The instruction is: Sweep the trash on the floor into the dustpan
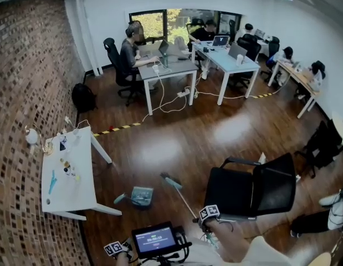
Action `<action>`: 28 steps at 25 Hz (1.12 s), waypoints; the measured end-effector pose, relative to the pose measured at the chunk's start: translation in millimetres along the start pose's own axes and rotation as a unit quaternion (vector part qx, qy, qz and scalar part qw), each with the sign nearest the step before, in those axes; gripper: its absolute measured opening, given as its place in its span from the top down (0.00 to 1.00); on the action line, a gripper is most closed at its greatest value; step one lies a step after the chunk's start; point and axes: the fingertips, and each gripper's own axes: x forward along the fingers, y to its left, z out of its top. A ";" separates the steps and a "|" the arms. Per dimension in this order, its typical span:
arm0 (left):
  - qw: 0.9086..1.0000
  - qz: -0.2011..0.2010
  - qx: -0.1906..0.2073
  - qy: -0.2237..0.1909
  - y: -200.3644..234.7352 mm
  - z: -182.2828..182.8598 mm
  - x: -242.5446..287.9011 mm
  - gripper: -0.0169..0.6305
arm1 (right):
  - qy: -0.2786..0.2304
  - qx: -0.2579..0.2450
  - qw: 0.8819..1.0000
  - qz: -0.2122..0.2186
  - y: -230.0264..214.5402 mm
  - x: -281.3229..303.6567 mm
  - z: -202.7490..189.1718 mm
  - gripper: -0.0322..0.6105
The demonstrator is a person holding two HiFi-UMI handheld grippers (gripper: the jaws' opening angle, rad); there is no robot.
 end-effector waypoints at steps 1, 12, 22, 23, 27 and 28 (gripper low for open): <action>1.000 0.011 0.004 0.003 1.4 -6.3 -2.4 0.96 | 0.001 -0.001 1.000 0.005 -1.5 0.2 -4.4 0.79; 0.991 0.065 -0.015 -0.120 -1.8 8.0 -39.7 0.97 | 0.023 -0.006 0.999 0.033 -45.4 -2.8 -41.6 0.79; 0.988 0.080 -0.064 -0.119 25.3 -26.6 -60.5 0.97 | 0.048 0.032 0.998 0.023 -61.7 16.3 -83.3 0.79; 0.987 0.076 -0.070 -0.121 26.6 -28.4 -61.5 0.97 | 0.049 0.036 0.998 0.020 -62.5 16.6 -85.4 0.79; 0.982 0.034 -0.111 -0.150 26.6 -23.4 -65.6 0.97 | 0.054 0.051 0.997 0.009 -60.7 16.9 -90.3 0.79; 0.981 0.030 -0.115 -0.152 28.6 -21.7 -67.6 0.97 | 0.054 0.050 0.997 0.008 -60.2 19.0 -91.0 0.79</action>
